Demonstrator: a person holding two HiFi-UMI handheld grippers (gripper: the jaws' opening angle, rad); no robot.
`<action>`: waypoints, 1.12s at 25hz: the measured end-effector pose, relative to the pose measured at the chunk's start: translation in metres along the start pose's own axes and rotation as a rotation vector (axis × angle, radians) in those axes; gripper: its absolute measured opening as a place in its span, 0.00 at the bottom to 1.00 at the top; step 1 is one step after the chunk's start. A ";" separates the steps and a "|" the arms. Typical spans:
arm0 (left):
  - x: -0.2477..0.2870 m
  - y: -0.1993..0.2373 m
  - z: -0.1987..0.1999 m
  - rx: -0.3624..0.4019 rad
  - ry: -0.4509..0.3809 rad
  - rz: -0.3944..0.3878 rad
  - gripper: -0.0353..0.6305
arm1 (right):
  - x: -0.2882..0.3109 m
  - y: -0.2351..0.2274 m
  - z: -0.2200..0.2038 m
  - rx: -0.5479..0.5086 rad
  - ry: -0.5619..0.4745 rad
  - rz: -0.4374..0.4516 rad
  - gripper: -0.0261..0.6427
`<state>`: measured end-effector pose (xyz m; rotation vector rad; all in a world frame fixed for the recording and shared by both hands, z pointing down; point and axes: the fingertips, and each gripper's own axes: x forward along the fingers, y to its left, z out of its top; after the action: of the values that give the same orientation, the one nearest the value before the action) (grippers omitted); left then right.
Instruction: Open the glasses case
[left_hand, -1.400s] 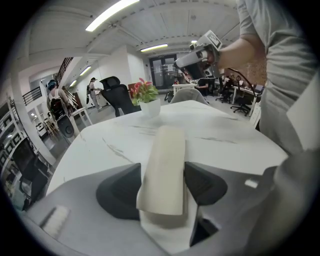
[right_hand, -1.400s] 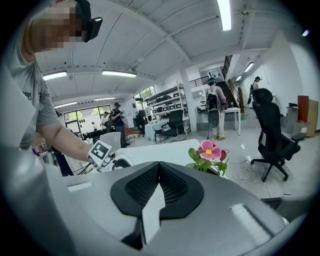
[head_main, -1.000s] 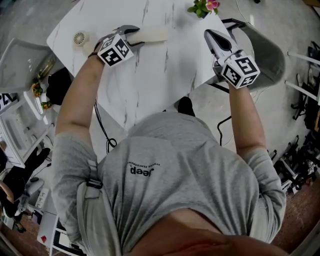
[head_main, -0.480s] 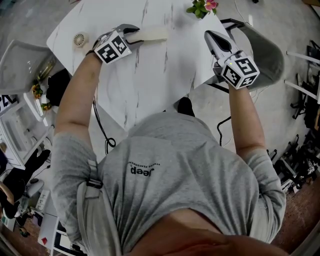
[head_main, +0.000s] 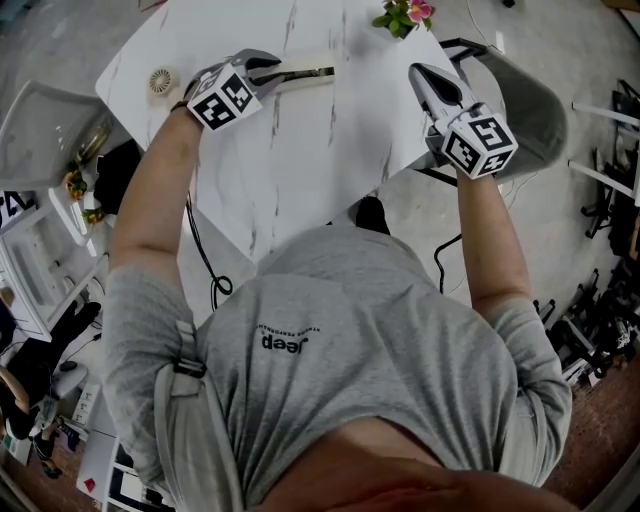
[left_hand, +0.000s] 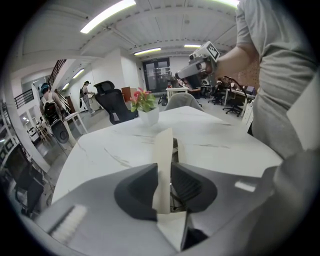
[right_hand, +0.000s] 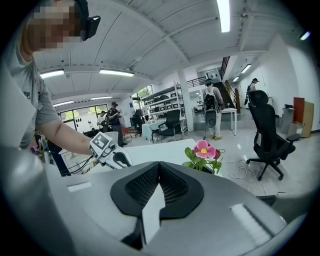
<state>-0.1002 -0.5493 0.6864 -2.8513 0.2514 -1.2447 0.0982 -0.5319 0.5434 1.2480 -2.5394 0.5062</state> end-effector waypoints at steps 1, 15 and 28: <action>-0.001 0.002 0.000 0.002 -0.003 0.010 0.26 | 0.000 0.000 -0.001 -0.001 0.001 -0.001 0.04; -0.002 0.031 -0.003 0.037 0.026 0.109 0.17 | -0.005 -0.001 -0.006 0.003 0.008 -0.026 0.04; 0.006 0.057 -0.012 0.070 0.085 0.152 0.16 | -0.012 -0.004 -0.013 0.010 0.015 -0.047 0.04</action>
<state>-0.1127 -0.6055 0.6940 -2.6678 0.4088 -1.3189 0.1098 -0.5201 0.5510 1.2993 -2.4923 0.5168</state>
